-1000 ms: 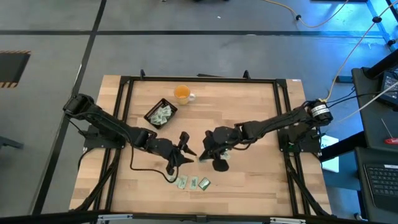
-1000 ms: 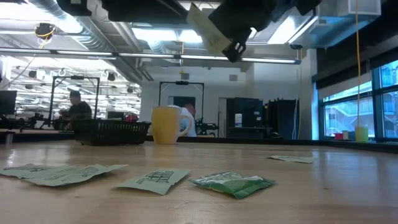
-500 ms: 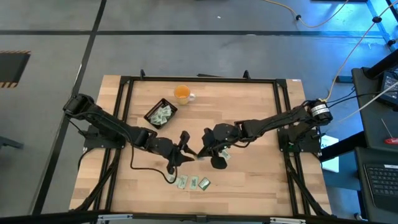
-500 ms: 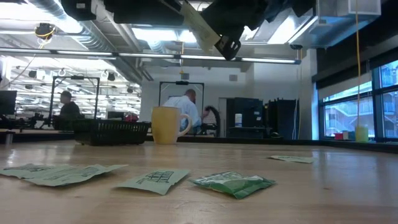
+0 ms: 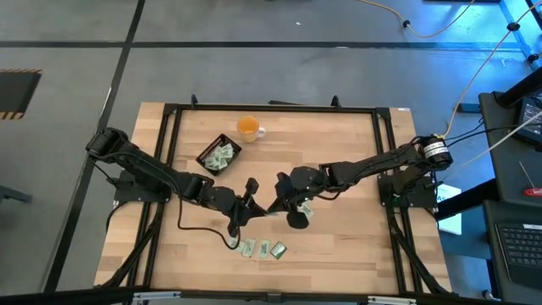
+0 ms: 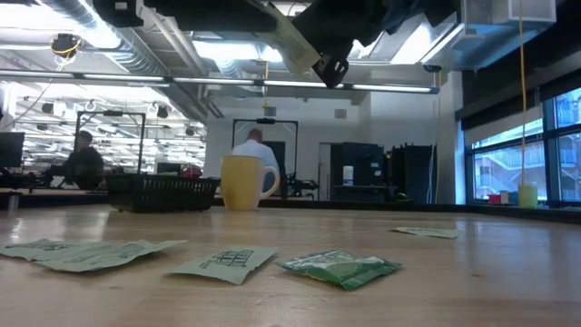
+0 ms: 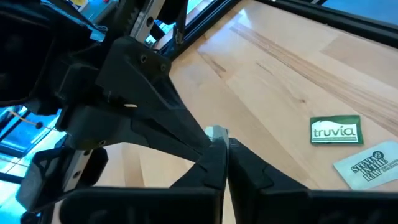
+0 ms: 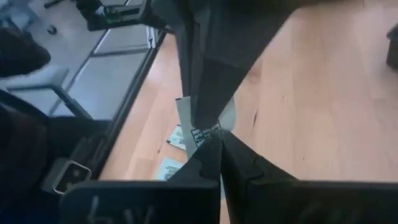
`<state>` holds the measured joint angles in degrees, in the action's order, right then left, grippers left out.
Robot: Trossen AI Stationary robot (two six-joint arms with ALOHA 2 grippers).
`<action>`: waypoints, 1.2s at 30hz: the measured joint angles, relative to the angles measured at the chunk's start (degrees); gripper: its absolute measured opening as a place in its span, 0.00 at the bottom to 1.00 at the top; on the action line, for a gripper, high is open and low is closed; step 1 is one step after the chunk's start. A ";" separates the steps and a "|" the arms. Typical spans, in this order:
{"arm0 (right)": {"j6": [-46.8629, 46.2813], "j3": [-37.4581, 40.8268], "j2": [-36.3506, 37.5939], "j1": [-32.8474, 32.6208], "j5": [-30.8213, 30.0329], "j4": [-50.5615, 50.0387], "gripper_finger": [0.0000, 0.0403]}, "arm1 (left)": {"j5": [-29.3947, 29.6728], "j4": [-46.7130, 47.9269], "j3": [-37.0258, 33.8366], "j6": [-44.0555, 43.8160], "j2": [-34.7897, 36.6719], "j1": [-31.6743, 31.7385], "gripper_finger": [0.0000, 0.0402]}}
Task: Pick and place Stevia / Truvia into bins
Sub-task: Put the green stevia packet into the black bin
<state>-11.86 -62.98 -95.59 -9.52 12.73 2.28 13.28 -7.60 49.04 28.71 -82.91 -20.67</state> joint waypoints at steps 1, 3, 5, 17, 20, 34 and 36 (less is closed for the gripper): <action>1.39 0.00 0.00 0.00 -0.02 -0.16 0.01 | 0.00 0.03 0.00 0.00 0.00 0.00 0.01; 4.65 -0.10 0.00 0.00 -0.14 -1.07 0.03 | 0.06 0.19 0.00 -0.02 -0.02 0.02 0.01; 8.03 -0.11 0.04 0.00 -0.94 -3.85 0.06 | 0.35 1.11 0.00 -0.46 -0.02 0.02 0.01; 1.75 -0.04 0.00 0.00 -8.17 -21.94 0.22 | 30.23 25.23 0.00 -15.18 -0.02 0.02 0.01; -1.67 -0.04 0.00 -0.34 -8.21 -25.29 0.22 | 39.27 33.08 0.00 -21.24 -0.02 0.50 0.01; -13.37 2.79 0.00 -3.36 -13.14 -32.17 0.22 | 36.31 56.69 0.00 -47.56 -0.02 10.00 0.01; -14.86 4.05 0.00 -3.73 -13.13 -32.22 0.22 | 35.01 56.95 0.00 -47.65 -0.02 11.26 0.01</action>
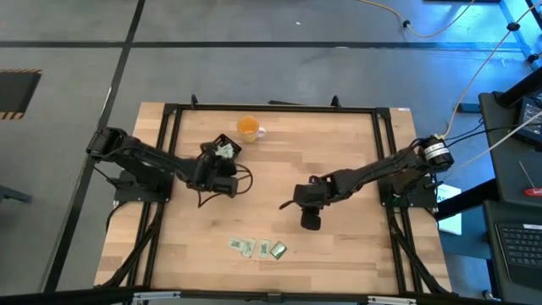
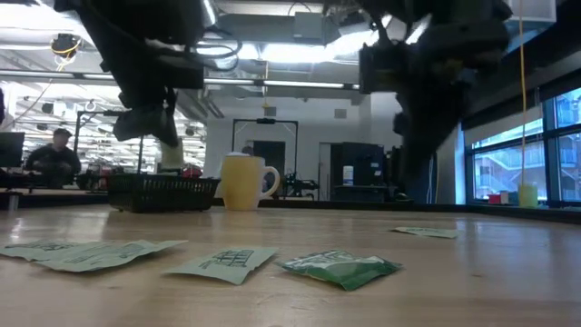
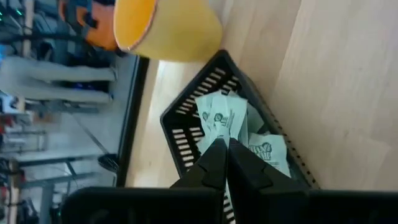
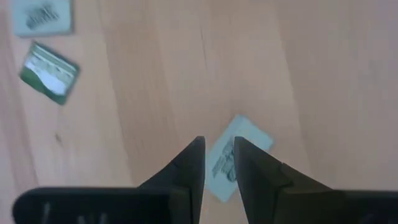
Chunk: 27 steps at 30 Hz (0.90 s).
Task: Pick and place Stevia / Truvia into bins
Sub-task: Put the green stevia packet into the black bin
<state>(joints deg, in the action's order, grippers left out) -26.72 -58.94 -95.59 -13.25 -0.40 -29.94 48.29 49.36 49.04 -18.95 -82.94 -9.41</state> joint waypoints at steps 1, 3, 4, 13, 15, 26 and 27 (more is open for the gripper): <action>-0.52 0.58 0.00 -0.18 0.01 0.00 0.22 | -0.50 -0.02 0.00 0.01 0.00 0.54 0.01; -1.62 1.77 0.00 -0.51 -0.01 0.26 0.22 | -1.33 -0.01 0.00 0.02 0.00 1.55 0.01; -2.03 2.44 0.00 -0.66 0.01 0.38 0.22 | -1.66 -0.02 -0.03 0.03 -0.05 2.01 0.01; -4.52 5.66 0.00 -1.80 0.01 1.34 0.22 | -1.61 -0.82 -3.99 -0.95 -1.01 5.12 0.01; -4.52 5.86 0.00 -1.80 0.01 1.34 0.22 | -1.82 -1.90 -4.60 -1.10 -0.98 5.40 0.02; -1.22 5.94 -1.94 -3.60 -0.15 1.68 0.22 | -6.18 -3.33 -4.72 -2.98 -0.98 7.83 0.08; -1.20 5.94 -2.61 -3.74 -0.33 2.18 0.22 | -6.51 -3.41 -4.72 -2.99 -0.98 7.99 0.09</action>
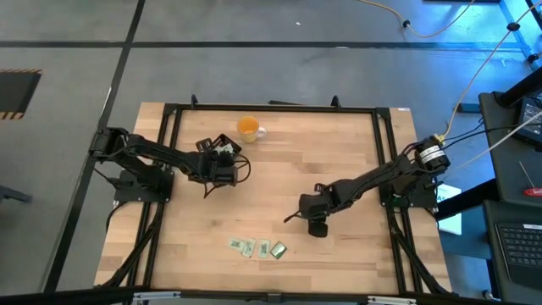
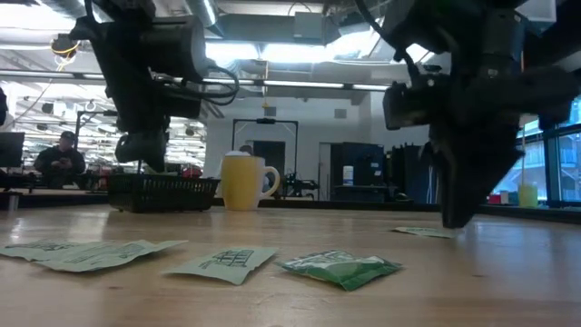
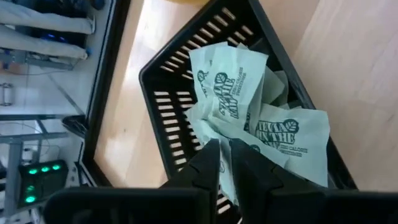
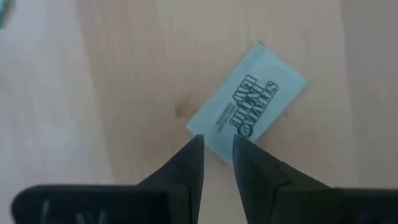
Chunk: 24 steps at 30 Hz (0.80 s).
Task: Pick and place Stevia / Truvia into bins
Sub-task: Put the green stevia packet into the black bin
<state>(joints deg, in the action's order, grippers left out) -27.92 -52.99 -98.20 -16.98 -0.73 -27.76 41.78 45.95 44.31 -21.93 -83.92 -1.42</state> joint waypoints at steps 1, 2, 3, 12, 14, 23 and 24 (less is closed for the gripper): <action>-0.03 0.00 -0.64 -0.20 -0.67 -0.07 0.22 | -0.15 -0.06 0.00 -0.01 0.00 0.10 0.10; -0.04 0.00 -1.36 -0.28 -1.48 -0.25 0.22 | -0.13 -0.22 0.00 0.00 0.00 0.10 0.11; -0.04 -0.15 -1.72 -0.42 -2.16 -0.07 0.22 | -0.13 -0.65 0.00 0.02 0.00 0.10 0.12; -0.13 -0.38 -4.02 -0.56 -4.30 -0.69 0.16 | -0.07 -2.04 0.02 0.76 0.00 0.08 0.13; -0.02 -0.37 -4.06 -0.54 -4.53 -0.65 0.12 | 0.00 -2.05 0.02 1.35 0.00 0.05 0.13; -0.04 -0.32 -4.08 -0.54 -5.08 -0.63 0.02 | 0.05 -2.09 0.04 1.70 0.02 0.03 0.12; -0.04 -0.53 -4.08 -0.54 -5.12 -0.86 0.02 | 0.06 -2.10 0.04 1.70 0.02 0.03 0.12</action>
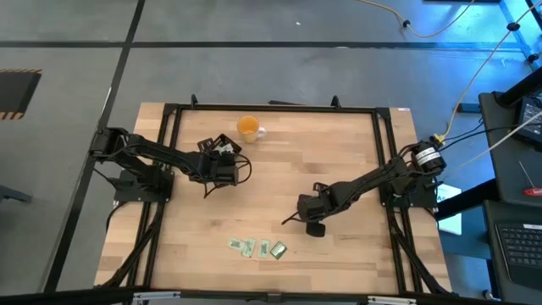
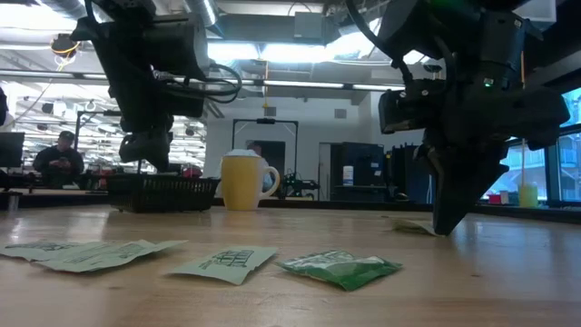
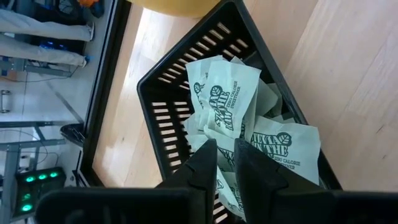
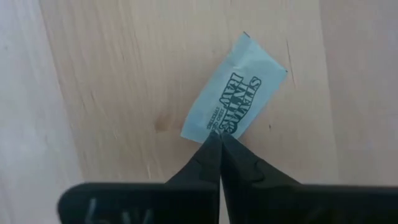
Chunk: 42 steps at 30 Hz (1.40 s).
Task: Pick and place Stevia / Truvia into bins
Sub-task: Put the green stevia packet into the black bin
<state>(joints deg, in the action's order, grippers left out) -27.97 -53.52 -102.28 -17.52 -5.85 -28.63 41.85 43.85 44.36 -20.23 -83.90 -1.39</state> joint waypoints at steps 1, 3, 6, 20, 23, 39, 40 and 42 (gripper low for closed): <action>0.06 -0.31 -0.06 0.00 0.00 -0.27 0.01 | 0.00 -0.05 0.02 0.00 0.00 0.00 0.12; 1.43 -1.45 -0.17 0.02 0.00 -0.73 0.01 | 0.02 -0.21 0.02 0.71 0.00 -0.02 0.13; 4.52 -3.48 -0.48 0.05 -0.12 -1.10 0.01 | 0.04 -0.49 0.04 2.20 0.00 -0.07 0.15; 14.41 -11.14 -0.41 0.07 1.60 -0.98 0.00 | 2.67 -2.12 1.16 3.26 2.54 -2.67 0.23; 17.09 -12.10 -0.31 0.24 1.60 -2.15 0.00 | 3.05 -3.56 1.63 4.91 3.91 -4.46 0.23; 27.45 -12.56 6.69 5.66 24.99 10.12 0.00 | -23.96 -37.79 1.73 31.29 5.90 -14.77 0.24; 27.64 -12.56 6.69 5.74 27.15 11.91 0.00 | -26.48 -40.84 1.74 33.30 5.59 -15.20 0.25; 27.54 -12.61 6.71 5.75 28.41 14.05 0.00 | -30.05 -44.95 1.77 35.91 4.95 -15.87 0.26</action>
<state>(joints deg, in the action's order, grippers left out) -0.43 -66.13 -95.57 -11.77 22.57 -14.57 11.79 -1.10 46.13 15.68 -78.95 -17.25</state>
